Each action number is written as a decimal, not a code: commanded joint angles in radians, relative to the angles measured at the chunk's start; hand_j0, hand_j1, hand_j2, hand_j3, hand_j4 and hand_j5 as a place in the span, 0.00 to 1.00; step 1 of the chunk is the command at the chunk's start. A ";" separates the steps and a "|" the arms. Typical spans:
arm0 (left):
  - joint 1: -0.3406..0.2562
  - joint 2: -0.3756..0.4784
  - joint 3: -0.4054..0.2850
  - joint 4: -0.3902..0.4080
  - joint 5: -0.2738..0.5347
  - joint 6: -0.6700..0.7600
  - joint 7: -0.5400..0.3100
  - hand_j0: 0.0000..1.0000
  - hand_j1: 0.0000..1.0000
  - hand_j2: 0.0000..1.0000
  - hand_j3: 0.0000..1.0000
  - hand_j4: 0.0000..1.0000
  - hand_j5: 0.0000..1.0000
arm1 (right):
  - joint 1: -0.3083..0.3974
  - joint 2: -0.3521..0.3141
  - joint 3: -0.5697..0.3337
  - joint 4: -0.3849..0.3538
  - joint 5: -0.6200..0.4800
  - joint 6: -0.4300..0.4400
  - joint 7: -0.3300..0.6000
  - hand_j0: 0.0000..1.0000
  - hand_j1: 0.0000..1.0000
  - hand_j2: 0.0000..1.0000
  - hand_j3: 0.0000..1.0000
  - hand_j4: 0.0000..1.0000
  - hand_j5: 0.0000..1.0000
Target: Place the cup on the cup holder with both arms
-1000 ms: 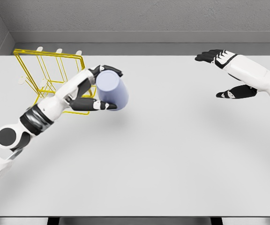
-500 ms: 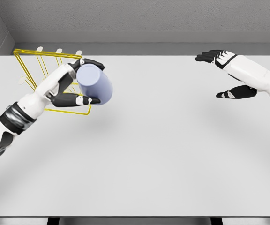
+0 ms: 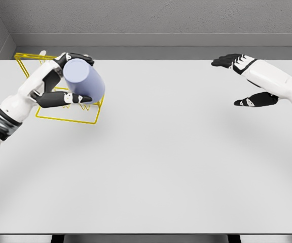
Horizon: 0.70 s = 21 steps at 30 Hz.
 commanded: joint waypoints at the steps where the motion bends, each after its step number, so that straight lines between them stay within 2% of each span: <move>1: 0.000 0.002 0.003 0.023 0.005 0.000 0.000 0.68 0.68 0.68 0.68 0.68 0.68 | 0.000 -0.001 -0.001 0.001 -0.008 0.002 -0.001 1.00 1.00 1.00 1.00 1.00 1.00; 6: -0.005 0.002 0.003 0.060 0.005 0.000 0.000 0.68 0.68 0.68 0.68 0.68 0.68 | -0.002 0.004 0.001 0.001 -0.008 0.002 -0.001 1.00 1.00 1.00 1.00 1.00 1.00; 21: -0.008 -0.001 0.005 0.089 0.013 0.000 0.000 0.69 0.69 0.69 0.69 0.69 0.69 | 0.000 0.010 0.001 -0.006 -0.008 0.002 -0.001 1.00 1.00 1.00 1.00 1.00 1.00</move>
